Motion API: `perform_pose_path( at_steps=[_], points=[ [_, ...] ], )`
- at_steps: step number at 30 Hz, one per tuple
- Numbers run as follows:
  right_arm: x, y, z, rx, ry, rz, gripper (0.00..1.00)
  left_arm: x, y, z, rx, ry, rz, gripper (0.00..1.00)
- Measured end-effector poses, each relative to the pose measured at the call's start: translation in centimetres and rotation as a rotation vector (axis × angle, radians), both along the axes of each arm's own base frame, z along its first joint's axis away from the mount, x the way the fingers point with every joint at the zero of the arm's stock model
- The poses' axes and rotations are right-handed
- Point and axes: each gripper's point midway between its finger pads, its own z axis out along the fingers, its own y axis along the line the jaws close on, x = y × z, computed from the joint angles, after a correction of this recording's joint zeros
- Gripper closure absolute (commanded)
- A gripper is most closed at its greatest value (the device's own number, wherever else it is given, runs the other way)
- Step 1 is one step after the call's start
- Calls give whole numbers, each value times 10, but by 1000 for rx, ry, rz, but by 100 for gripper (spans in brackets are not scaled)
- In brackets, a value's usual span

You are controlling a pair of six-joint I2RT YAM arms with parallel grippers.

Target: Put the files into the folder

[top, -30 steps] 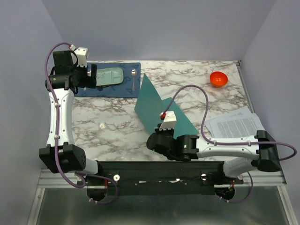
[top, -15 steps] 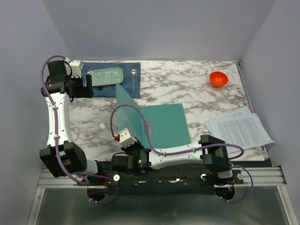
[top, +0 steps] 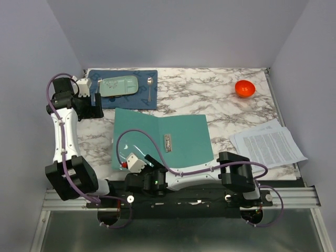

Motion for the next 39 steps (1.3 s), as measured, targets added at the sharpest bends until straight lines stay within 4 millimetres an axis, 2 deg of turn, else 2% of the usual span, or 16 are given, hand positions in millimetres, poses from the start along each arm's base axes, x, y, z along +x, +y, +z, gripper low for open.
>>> perform_pose_path(
  at_steps=[3,5,10,12,13,16,18,19,21,23,28,32,39],
  points=[
    [-8,-10,-5,-11,48,35,10,1,10,-3,-9,5,26,1],
    [-12,-16,-2,4,73,48,10,2,18,-3,-19,10,48,1],
    [-8,-45,33,127,119,1,12,6,28,2,-19,-5,69,1],
    [12,-68,53,204,140,-98,13,7,28,5,-20,-14,68,1],
    [32,-82,62,243,155,-181,13,8,28,7,-22,-19,65,1],
    [112,-145,78,328,157,-507,16,10,26,8,-33,-26,57,1],
    [154,-197,74,323,147,-708,18,10,25,8,-38,-25,53,1],
    [168,-222,69,312,156,-795,19,10,24,8,-41,-25,51,1],
    [182,-262,61,284,182,-921,22,10,23,7,-45,-26,45,1],
    [192,-292,55,271,199,-1021,23,9,22,5,-47,-22,37,1],
    [207,-340,25,194,277,-1183,23,1,18,-12,-62,22,19,1],
    [206,-371,2,112,331,-1277,25,-4,14,-21,-77,45,7,1],
    [206,-408,-14,35,384,-1363,25,-10,7,-34,-106,72,-15,1]
  ],
)
